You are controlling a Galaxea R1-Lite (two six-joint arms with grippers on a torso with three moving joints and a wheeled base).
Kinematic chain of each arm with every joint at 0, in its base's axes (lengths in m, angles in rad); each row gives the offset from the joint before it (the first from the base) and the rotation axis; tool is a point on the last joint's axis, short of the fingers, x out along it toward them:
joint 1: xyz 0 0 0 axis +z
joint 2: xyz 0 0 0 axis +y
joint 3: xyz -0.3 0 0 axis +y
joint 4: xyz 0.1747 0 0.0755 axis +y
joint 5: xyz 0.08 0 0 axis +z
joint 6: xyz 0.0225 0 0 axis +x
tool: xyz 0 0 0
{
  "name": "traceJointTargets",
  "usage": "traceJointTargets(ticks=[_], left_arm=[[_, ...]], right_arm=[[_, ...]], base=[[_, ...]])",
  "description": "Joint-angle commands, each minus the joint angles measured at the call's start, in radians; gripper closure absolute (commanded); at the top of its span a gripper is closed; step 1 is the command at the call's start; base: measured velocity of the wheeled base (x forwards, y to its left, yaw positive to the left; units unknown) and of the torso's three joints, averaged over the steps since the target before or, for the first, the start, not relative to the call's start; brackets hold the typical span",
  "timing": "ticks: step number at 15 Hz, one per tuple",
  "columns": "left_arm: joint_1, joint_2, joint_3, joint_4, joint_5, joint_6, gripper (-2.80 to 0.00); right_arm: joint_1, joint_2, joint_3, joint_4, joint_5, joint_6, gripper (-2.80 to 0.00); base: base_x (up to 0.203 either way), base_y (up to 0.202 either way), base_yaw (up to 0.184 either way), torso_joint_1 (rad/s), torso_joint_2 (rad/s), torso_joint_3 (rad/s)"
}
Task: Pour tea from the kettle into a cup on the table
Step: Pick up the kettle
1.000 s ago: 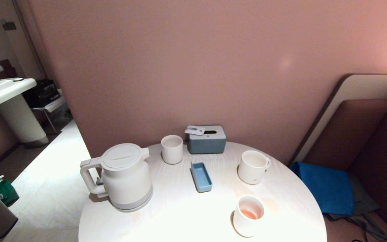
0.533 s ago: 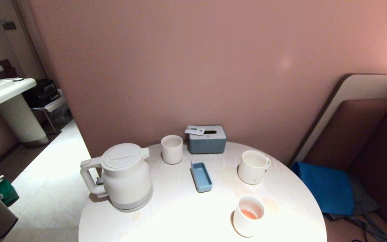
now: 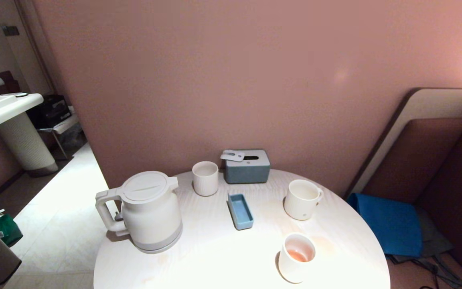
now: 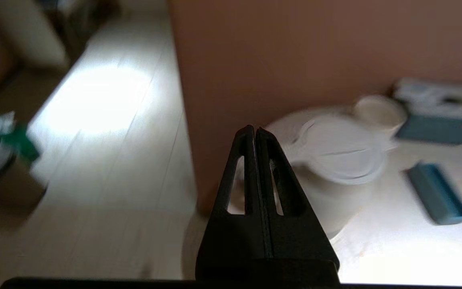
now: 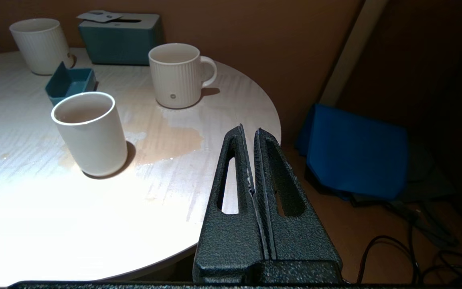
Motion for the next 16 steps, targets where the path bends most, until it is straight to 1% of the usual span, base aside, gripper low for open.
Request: traceJointTargets(ticks=[1,5,6,7,9,10,11,12,13,14,16], left_arm=[[0.000,0.243,0.006,-0.001,0.042,-0.031,0.00],[0.000,0.446,0.137,-0.022,0.064,-0.079,0.00],[0.000,0.507,0.172,-0.088,0.064,-0.083,0.00],[0.000,0.560,0.210,-0.211,0.063,-0.082,0.00],[-0.002,0.673,0.308,-0.506,0.061,-0.078,0.00],[-0.004,0.711,0.364,-0.634,0.055,-0.076,0.00],[-0.005,0.729,0.409,-0.714,0.036,-0.075,0.00],[-0.006,0.736,0.430,-0.751,-0.006,-0.075,0.00],[-0.006,0.730,0.434,-0.754,-0.036,-0.077,0.00],[-0.007,0.725,0.436,-0.755,-0.048,-0.077,0.00],[-0.018,0.708,0.432,-0.755,-0.052,-0.082,0.00]], right_arm=[[0.000,0.001,0.000,0.000,0.000,0.000,0.00],[0.000,0.001,0.000,0.000,0.000,-0.001,0.00],[0.000,0.001,0.000,0.000,0.000,-0.002,0.00],[0.000,0.001,0.000,0.000,0.000,-0.002,0.00],[0.000,0.001,0.000,0.000,0.000,-0.001,0.00],[0.000,0.001,0.000,0.000,0.000,-0.002,0.00],[0.000,0.001,0.000,0.000,0.000,-0.001,0.00],[0.000,0.001,0.000,0.000,0.000,0.000,0.00],[0.000,0.001,0.000,0.000,0.000,0.000,0.00],[0.000,0.001,0.000,0.000,0.000,0.000,0.00],[0.000,0.001,0.000,0.000,0.000,0.000,0.00]], base=[[0.000,0.000,0.000,0.000,0.00,0.000],[0.000,0.000,0.000,0.000,0.00,0.000],[0.000,0.000,0.000,0.000,0.00,0.000],[0.000,0.000,0.000,0.000,0.00,0.000],[0.000,0.000,0.000,0.000,0.00,0.000],[0.000,0.000,0.000,0.000,0.00,0.000],[0.000,0.000,0.000,0.000,0.00,0.000],[0.000,0.000,0.000,0.000,0.00,0.000],[0.000,0.000,0.000,0.000,0.00,0.000],[0.000,0.000,0.000,0.000,0.00,0.000],[0.000,0.000,0.000,0.000,0.00,0.000]])
